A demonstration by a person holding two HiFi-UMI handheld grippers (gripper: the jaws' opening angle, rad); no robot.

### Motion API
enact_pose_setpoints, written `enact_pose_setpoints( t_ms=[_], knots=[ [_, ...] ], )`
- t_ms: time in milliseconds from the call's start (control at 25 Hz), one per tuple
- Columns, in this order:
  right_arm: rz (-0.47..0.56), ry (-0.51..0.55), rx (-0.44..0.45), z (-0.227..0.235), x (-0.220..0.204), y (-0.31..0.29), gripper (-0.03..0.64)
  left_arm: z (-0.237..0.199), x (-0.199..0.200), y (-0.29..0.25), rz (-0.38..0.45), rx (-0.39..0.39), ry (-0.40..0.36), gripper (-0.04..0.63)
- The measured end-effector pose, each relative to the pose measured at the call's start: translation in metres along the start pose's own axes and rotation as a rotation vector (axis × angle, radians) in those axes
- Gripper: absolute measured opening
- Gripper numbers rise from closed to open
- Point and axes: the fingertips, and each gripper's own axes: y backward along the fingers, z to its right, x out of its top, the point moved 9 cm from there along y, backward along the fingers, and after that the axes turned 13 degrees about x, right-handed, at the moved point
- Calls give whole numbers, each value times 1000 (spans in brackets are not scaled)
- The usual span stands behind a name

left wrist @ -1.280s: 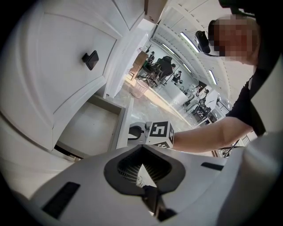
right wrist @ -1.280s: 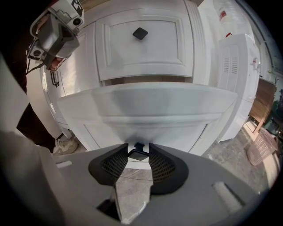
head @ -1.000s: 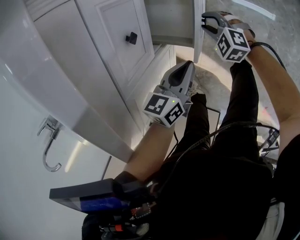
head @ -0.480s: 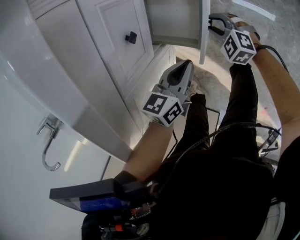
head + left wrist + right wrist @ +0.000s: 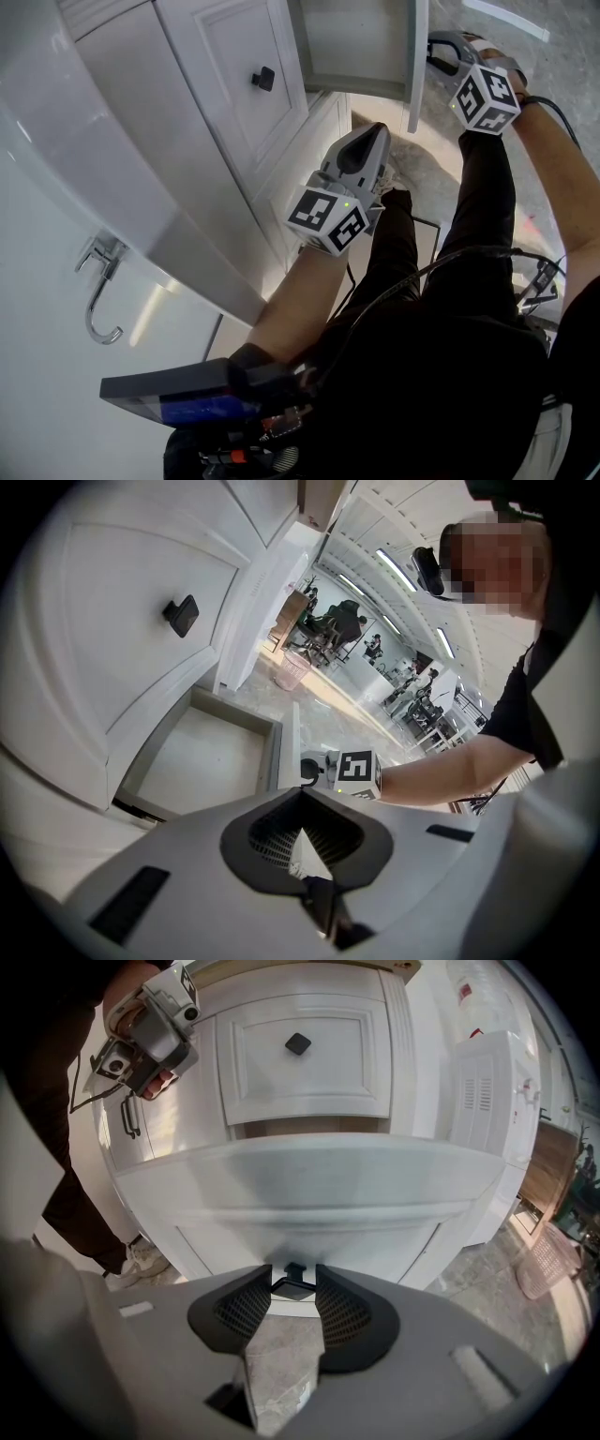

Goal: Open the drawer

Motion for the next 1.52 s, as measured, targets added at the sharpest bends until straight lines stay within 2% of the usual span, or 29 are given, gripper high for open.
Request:
enact_pose_setpoints(
  t_ms=[720, 1160, 1320, 1520],
  knots=[
    [5, 3, 6, 0, -11, 10, 143, 1, -2, -1, -9, -5, -2, 0],
    [4, -11, -21, -6, -13, 8, 143, 4, -1, 0, -3, -14, 3, 0],
    [12, -17, -1, -3, -15, 7, 143, 3, -2, 1, -1, -12, 9, 0],
    [-33, -41, -1, 0, -11, 5, 146, 10, 3, 5, 4, -25, -13, 0]
  ],
)
